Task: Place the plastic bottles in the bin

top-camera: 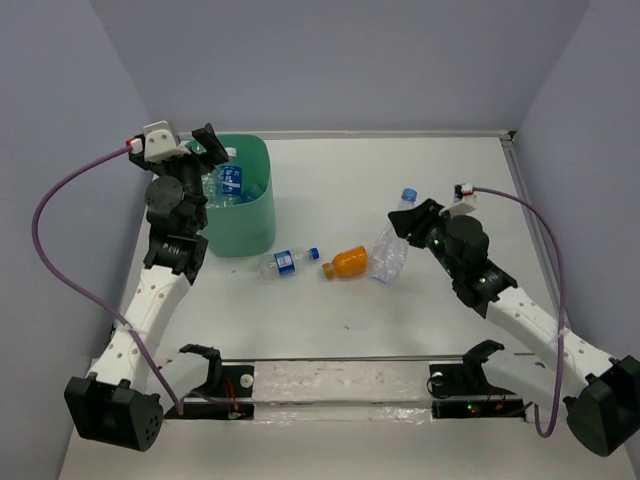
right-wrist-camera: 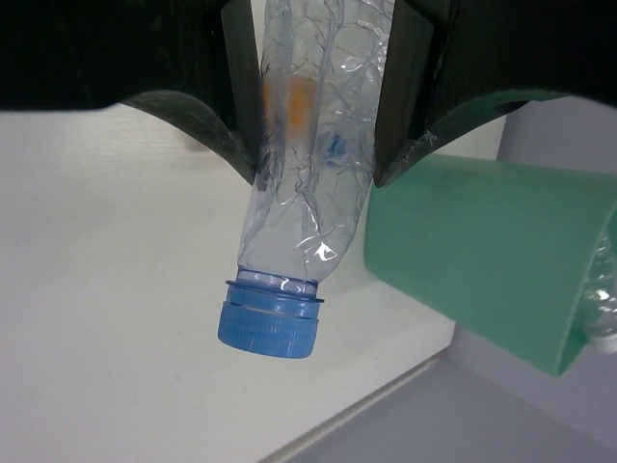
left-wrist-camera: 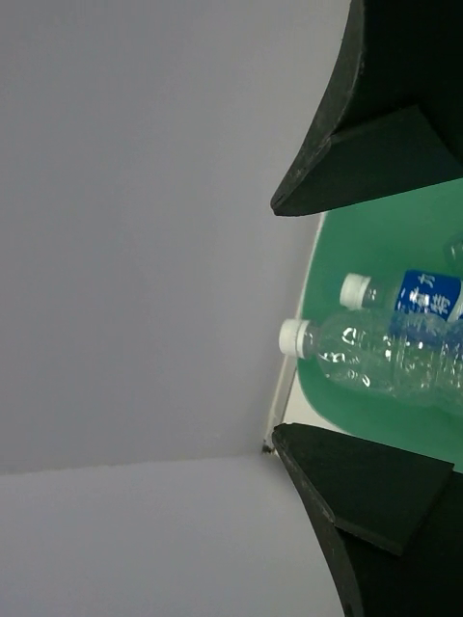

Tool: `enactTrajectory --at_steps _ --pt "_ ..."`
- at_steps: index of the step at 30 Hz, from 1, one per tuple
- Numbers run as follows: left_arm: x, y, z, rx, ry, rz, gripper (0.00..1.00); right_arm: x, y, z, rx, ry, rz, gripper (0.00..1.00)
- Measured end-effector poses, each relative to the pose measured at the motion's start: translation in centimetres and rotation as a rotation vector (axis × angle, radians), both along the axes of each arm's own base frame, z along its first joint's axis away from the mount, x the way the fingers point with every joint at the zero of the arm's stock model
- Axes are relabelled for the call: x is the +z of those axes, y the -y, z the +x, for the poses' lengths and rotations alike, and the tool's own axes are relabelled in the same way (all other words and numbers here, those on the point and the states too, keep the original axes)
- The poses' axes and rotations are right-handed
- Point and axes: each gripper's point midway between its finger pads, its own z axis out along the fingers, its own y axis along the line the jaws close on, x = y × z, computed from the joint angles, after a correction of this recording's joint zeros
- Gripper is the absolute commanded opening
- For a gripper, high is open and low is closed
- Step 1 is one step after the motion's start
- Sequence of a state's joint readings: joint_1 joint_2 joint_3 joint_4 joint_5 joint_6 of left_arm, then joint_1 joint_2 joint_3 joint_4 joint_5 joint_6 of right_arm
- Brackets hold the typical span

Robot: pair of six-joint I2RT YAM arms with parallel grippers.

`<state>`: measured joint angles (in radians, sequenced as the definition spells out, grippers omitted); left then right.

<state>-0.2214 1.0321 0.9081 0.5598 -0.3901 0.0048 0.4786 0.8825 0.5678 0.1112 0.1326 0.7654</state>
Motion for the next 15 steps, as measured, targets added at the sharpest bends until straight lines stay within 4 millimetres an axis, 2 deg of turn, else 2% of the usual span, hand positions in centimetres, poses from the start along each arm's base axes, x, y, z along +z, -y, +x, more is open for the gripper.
enactTrajectory --at_steps 1,5,7,8,10,11,15 --pt "1.4 0.4 -0.7 -0.036 0.019 -0.033 0.99 1.2 -1.0 0.3 0.027 0.035 -0.010 0.00" --pt "5.7 2.2 -3.7 -0.181 0.072 -0.132 0.99 7.2 -7.4 1.2 0.194 0.197 -0.069 0.00" --pt "6.7 2.9 -5.5 -0.245 0.078 -0.163 0.99 10.4 -10.6 1.7 0.270 0.287 -0.093 0.00" --pt "6.8 3.2 -6.3 -0.277 0.073 -0.181 0.99 12.4 -12.3 2.1 0.307 0.344 -0.103 0.00" --pt "6.3 3.7 -8.0 -0.322 0.047 -0.203 0.99 14.4 -14.5 3.1 0.340 0.411 -0.121 0.00" --pt "5.5 4.0 -8.7 -0.345 0.023 -0.217 0.99 15.8 -15.9 3.9 0.363 0.456 -0.140 0.00" --pt "2.4 4.4 -11.2 -0.393 -0.038 -0.247 0.99 19.1 -20.6 6.2 0.423 0.575 -0.188 0.00"
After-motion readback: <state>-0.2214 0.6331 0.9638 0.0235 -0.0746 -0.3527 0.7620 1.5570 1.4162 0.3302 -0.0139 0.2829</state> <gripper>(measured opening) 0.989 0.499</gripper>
